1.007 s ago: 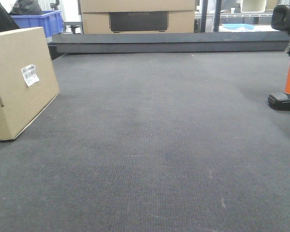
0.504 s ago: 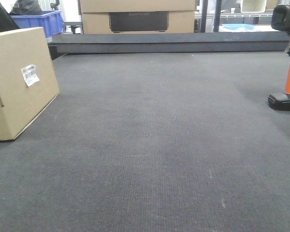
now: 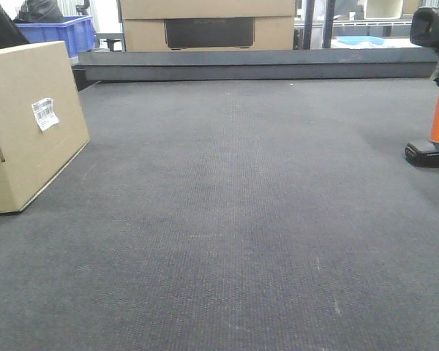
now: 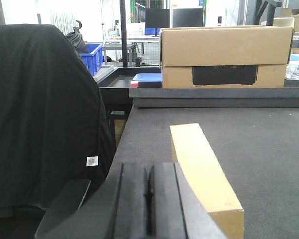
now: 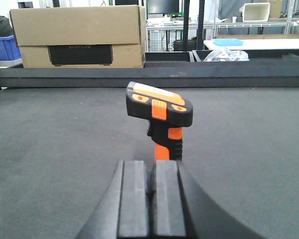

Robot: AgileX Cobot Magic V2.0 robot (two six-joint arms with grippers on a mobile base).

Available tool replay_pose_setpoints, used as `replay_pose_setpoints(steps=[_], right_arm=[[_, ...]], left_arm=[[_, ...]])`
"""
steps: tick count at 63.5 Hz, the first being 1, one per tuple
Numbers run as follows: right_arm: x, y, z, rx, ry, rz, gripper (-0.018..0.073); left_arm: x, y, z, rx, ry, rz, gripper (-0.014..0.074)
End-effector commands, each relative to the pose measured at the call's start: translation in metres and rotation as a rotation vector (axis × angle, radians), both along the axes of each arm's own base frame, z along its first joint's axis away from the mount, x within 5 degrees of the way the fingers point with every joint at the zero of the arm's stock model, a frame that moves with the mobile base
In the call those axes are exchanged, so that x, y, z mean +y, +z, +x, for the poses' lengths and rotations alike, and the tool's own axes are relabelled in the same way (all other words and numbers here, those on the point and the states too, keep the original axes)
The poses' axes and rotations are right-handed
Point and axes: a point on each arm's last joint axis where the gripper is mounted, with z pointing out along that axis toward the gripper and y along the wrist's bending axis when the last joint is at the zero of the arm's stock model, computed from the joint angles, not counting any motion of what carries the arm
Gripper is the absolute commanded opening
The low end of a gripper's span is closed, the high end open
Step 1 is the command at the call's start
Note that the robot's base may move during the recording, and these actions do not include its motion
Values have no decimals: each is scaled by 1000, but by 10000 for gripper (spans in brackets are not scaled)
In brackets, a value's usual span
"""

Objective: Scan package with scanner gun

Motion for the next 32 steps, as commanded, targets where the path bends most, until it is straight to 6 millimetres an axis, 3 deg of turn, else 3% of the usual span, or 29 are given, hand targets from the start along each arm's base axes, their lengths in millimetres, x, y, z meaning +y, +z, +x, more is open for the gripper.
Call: replay_pose_setpoints(steps=[1,15,32], right_arm=[[-1,-3,-2,-54,-10,-58,-162],[-2,-49,-11,-66,-11,-30,-162],[-2,-53,-10,-53,-13,-21,-162]], left_arm=[[0,3,-1,-27,-4,1,-111],[0,3,-1,-27,-4,1,-111],[-1,3,-2,-33,-5,1,-111]])
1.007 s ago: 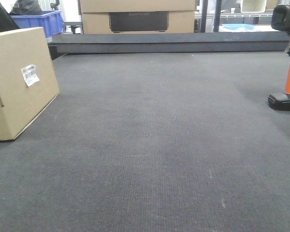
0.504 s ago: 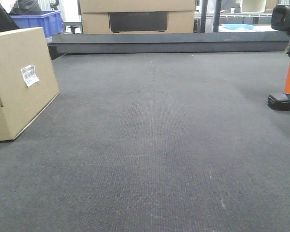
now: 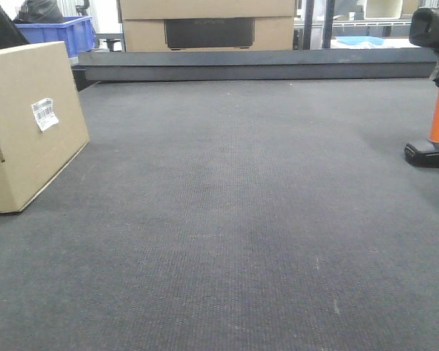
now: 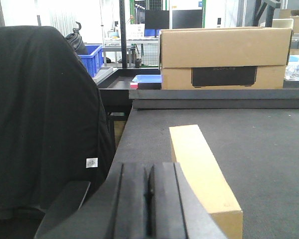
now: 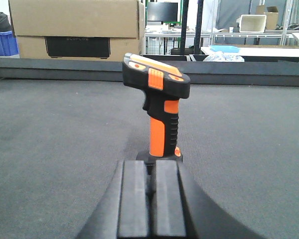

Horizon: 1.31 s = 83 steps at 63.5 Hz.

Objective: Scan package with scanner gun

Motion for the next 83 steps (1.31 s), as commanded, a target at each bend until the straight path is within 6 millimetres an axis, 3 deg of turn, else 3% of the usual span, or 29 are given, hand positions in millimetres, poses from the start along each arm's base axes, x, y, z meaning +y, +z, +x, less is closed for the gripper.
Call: replay_pose_setpoints(steps=[1,43,48,61,71,75,83], right_arm=[[0,2,0,-25,-5,1,-162],[0,2,0,-25,-5,1,-162],[0,2,0,-25,-5,1,-162],[0,2,0,-25,-5,1,-162],[0,2,0,-25,-5,1,-162],[0,2,0,-25,-5,1,-162],[0,2,0,-25,-5,1,-162]], left_arm=[[0,3,-1,-27,-5,1,-111],[0,0,-2,-23,-4,-4,-111],[-1,-9,-6,-30,-7,-111,-111],[-5,-54,-31,-165,-47,-23,-111],[-5,-92,-35,-42,-51,-4,-111],[-5,-100,-34,-43,-52,-4,-111],[-5,-97,-34,-74,-54,-2,-111]])
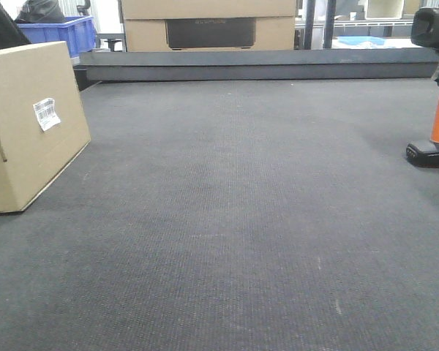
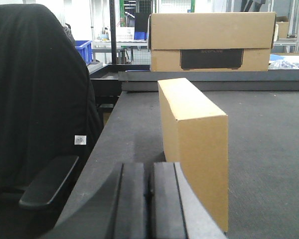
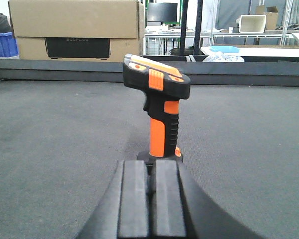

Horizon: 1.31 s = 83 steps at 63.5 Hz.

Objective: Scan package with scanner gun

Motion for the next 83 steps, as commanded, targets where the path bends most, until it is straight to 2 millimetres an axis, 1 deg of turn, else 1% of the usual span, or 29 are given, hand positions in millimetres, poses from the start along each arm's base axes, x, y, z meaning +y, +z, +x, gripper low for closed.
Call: replay_pose_setpoints(steps=[1,83], right_arm=[[0,2,0,-24,-3,-2,-162],[0,2,0,-24,-3,-2,-162]], left_arm=[[-1,4,-1,-42,-8,-5,-111],[-1,4,-1,-43,-9,-5,-111]])
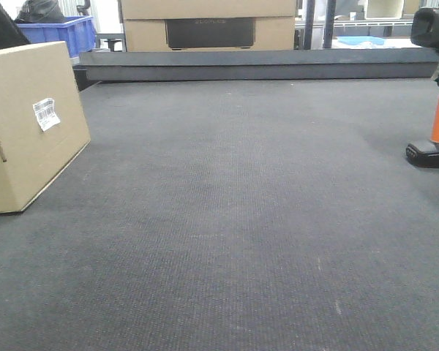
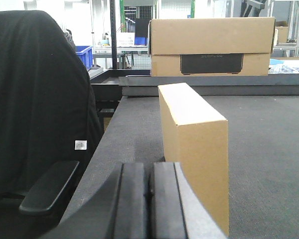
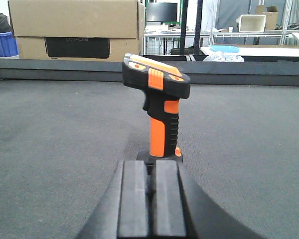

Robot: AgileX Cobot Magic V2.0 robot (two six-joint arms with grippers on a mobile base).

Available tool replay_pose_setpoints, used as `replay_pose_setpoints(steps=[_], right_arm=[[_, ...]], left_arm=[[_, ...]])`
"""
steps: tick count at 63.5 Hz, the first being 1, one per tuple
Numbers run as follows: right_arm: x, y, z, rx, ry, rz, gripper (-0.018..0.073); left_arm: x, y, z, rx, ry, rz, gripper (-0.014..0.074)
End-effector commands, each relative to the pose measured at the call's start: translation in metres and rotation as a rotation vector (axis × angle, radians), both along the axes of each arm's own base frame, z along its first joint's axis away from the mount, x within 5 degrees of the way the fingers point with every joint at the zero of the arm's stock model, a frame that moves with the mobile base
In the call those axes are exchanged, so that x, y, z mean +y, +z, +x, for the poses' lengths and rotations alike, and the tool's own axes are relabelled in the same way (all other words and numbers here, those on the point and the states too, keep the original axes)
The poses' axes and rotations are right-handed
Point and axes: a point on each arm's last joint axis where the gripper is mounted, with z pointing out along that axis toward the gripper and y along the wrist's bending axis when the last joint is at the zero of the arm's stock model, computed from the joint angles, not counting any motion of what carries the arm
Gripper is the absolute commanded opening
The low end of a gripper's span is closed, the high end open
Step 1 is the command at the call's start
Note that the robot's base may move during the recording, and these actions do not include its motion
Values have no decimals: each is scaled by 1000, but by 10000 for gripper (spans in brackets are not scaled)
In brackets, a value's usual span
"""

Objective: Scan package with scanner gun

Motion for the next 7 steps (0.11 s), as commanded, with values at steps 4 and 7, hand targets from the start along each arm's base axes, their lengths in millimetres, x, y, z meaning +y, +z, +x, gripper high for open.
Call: replay_pose_setpoints(steps=[4,7], right_arm=[[0,2,0,-24,-3,-2,-162],[0,2,0,-24,-3,-2,-162]], left_arm=[[0,3,-1,-33,-8,-4,-111],[0,3,-1,-33,-8,-4,-111]])
